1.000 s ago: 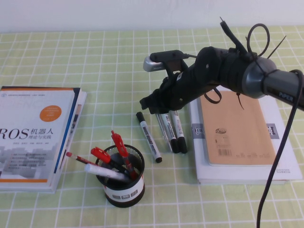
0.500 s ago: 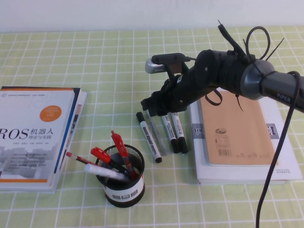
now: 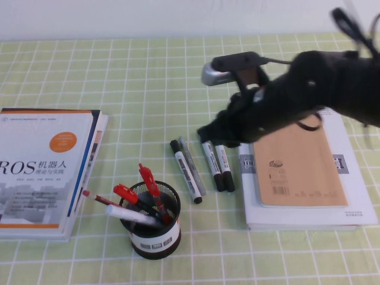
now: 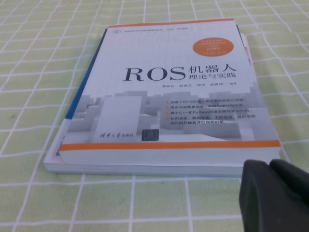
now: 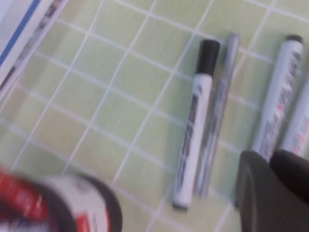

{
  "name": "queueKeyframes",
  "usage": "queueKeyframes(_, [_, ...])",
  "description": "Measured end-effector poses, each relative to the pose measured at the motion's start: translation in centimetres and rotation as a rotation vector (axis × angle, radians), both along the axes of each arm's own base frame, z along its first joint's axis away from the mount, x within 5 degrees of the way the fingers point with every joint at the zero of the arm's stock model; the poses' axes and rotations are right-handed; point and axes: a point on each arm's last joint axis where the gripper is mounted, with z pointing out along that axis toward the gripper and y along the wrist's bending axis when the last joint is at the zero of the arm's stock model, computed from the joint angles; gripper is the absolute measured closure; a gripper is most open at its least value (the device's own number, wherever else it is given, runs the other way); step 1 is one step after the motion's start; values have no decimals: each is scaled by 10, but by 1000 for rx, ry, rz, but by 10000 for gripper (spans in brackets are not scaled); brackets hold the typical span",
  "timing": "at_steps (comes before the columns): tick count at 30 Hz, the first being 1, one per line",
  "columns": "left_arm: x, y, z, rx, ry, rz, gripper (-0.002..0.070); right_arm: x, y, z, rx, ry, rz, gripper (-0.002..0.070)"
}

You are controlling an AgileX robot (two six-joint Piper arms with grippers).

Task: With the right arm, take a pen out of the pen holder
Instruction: 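Take a marker out of the pen holder and lay it on the table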

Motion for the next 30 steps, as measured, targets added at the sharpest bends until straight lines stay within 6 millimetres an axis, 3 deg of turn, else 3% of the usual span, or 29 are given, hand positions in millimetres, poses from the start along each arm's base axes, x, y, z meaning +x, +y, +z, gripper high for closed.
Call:
queueKeyframes(7, [0,0,0,0,0,0,681,-73,-49,34,20,-63,-3,686])
queueKeyframes(16, [0,0,0,0,0,0,681,-140,-91,37,30,-59,9,688])
queueKeyframes(22, [0,0,0,0,0,0,681,-153,-97,35,-12,7,43,688])
queueKeyframes(30, [0,0,0,0,0,0,681,-153,-104,11,-103,-50,75,688])
